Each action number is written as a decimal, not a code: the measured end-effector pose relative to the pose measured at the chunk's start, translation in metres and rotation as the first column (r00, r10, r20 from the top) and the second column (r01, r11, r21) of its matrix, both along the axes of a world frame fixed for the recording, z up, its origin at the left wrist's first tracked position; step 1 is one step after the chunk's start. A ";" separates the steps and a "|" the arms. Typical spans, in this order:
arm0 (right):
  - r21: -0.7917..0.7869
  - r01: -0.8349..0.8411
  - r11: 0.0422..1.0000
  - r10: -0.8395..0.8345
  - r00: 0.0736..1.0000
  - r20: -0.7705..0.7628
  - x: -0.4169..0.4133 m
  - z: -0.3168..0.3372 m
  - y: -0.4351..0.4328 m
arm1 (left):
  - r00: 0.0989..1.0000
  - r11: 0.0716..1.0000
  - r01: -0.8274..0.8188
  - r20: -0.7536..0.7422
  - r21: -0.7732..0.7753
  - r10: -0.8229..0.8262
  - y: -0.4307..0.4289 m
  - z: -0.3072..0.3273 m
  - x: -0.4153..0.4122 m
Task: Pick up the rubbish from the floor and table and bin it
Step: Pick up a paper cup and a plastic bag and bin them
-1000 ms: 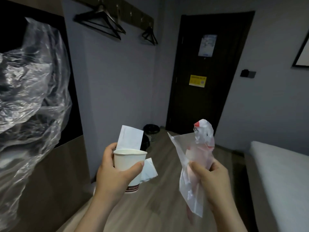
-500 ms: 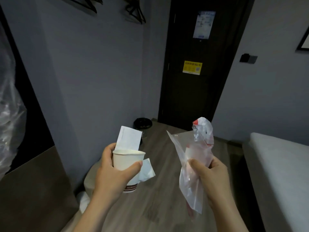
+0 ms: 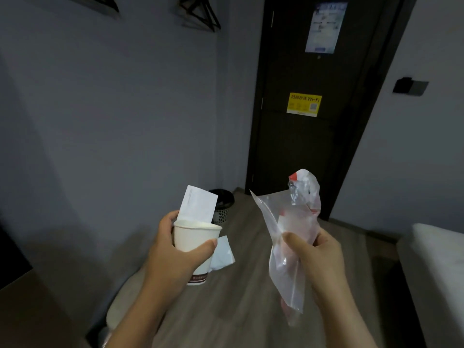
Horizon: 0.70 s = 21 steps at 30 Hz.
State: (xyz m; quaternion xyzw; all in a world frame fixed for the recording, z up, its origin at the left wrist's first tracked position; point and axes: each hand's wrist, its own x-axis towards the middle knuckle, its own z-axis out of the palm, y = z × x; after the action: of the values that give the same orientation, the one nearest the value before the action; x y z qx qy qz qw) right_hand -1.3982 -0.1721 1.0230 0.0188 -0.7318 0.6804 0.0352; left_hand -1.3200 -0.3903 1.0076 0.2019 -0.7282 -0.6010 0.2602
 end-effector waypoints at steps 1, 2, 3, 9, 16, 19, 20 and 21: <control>0.003 -0.004 1.000 0.004 1.000 0.006 -0.014 -0.002 -0.004 | 1.000 1.000 -0.008 0.003 0.005 0.008 -0.005 -0.003 -0.014; 0.008 -0.004 1.000 0.003 1.000 0.013 -0.027 -0.005 -0.008 | 1.000 1.000 -0.015 0.006 0.004 0.015 -0.011 -0.006 -0.029; 0.011 0.001 1.000 -0.002 1.000 0.016 -0.041 -0.007 -0.012 | 1.000 1.000 -0.019 0.008 0.000 0.019 -0.017 -0.009 -0.045; 0.030 0.017 0.999 -0.018 1.000 0.014 -0.133 -0.022 -0.050 | 1.000 1.000 -0.020 0.022 0.000 0.020 -0.066 -0.025 -0.143; 0.128 0.056 0.990 -0.056 0.998 -0.005 -0.254 -0.017 -0.129 | 0.999 0.999 -0.028 0.037 0.036 0.027 -0.151 -0.029 -0.262; 0.123 0.047 0.991 -0.049 0.999 0.012 -0.296 -0.022 -0.153 | 0.999 0.999 -0.004 0.041 0.034 0.002 -0.174 -0.034 -0.313; 0.124 0.035 0.992 -0.039 0.999 0.035 -0.309 -0.026 -0.158 | 0.999 0.999 0.002 0.047 0.032 -0.003 -0.179 -0.038 -0.328; 0.143 0.034 0.989 -0.042 0.998 0.056 -0.322 -0.030 -0.162 | 0.998 0.999 0.005 0.059 0.033 -0.007 -0.183 -0.042 -0.342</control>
State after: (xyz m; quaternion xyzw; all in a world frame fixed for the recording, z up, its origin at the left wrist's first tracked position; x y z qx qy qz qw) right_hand -1.7204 -0.3338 0.9926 -0.0128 -0.7792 0.6261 0.0253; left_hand -1.6620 -0.5731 0.9657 0.2217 -0.7263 -0.6073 0.2334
